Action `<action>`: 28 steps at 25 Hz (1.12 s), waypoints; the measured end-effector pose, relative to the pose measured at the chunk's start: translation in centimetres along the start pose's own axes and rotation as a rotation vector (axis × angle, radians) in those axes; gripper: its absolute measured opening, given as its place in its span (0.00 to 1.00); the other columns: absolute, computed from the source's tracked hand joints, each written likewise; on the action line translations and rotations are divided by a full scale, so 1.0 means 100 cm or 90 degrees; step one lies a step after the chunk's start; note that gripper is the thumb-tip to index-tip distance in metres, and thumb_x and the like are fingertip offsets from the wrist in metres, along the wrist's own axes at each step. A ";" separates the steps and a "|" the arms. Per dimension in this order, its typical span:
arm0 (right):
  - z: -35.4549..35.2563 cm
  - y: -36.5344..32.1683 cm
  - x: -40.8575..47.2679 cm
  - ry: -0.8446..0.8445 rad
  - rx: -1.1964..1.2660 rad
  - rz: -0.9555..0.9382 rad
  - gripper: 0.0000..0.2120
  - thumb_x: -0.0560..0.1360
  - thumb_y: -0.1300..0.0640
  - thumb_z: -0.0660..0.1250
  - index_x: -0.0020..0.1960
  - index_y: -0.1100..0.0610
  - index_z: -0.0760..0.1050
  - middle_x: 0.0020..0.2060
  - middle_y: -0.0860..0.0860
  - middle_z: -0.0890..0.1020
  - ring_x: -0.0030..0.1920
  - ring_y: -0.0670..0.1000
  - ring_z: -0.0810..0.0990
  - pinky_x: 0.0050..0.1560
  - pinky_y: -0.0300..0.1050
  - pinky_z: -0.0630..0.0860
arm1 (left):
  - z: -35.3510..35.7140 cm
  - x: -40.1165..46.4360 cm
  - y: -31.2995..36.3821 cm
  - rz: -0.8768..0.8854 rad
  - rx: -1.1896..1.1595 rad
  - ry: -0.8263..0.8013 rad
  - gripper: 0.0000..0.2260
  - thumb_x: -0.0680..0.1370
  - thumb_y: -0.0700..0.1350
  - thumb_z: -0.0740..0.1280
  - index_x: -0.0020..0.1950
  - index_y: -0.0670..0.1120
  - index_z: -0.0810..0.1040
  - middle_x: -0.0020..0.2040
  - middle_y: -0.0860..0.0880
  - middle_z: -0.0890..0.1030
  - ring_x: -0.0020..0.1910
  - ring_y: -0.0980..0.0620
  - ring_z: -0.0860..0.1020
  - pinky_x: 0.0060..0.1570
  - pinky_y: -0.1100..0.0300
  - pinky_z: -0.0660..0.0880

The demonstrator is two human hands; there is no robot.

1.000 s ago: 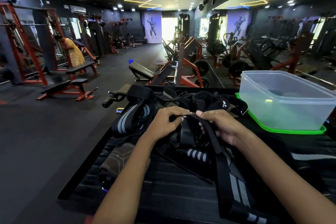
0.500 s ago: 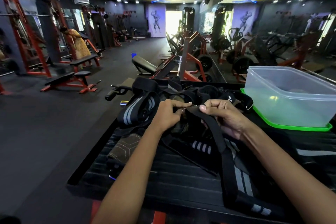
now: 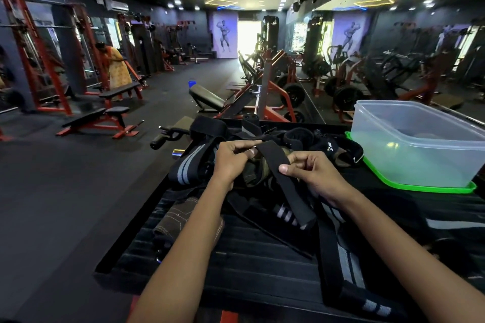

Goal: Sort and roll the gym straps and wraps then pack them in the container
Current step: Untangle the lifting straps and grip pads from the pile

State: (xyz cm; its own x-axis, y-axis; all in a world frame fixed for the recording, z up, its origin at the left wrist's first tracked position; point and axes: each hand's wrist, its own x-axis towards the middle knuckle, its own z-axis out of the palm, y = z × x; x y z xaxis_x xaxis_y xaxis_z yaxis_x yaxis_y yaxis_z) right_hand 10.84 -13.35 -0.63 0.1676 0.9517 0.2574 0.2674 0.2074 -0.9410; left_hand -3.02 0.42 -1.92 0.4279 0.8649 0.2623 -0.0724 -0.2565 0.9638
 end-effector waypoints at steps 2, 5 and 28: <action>0.001 0.002 0.002 0.034 0.002 -0.022 0.04 0.73 0.60 0.71 0.39 0.56 0.81 0.37 0.60 0.84 0.39 0.54 0.82 0.45 0.45 0.77 | 0.000 0.000 0.001 -0.027 -0.036 0.000 0.15 0.74 0.30 0.67 0.45 0.50 0.85 0.47 0.47 0.85 0.47 0.51 0.82 0.48 0.61 0.76; 0.003 0.004 0.004 0.085 -0.050 -0.044 0.04 0.74 0.62 0.71 0.41 0.59 0.78 0.35 0.55 0.84 0.37 0.50 0.82 0.43 0.43 0.77 | 0.000 0.001 0.002 -0.072 -0.089 0.001 0.15 0.73 0.28 0.67 0.44 0.48 0.85 0.44 0.45 0.84 0.44 0.50 0.81 0.48 0.60 0.76; -0.010 -0.002 0.009 0.265 0.523 0.161 0.06 0.71 0.60 0.70 0.46 0.62 0.81 0.38 0.56 0.85 0.35 0.50 0.84 0.38 0.44 0.83 | 0.014 -0.012 0.002 0.075 -0.016 -0.137 0.18 0.68 0.48 0.78 0.56 0.48 0.80 0.53 0.49 0.84 0.53 0.52 0.81 0.58 0.56 0.76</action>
State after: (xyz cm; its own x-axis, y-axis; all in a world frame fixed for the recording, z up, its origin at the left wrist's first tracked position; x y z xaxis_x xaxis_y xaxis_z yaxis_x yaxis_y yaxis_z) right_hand 11.93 -12.77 0.00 0.4958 0.8659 -0.0659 -0.5463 0.2520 -0.7988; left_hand -2.26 -1.24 -2.06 0.5967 0.7173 0.3597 -0.1545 -0.3372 0.9287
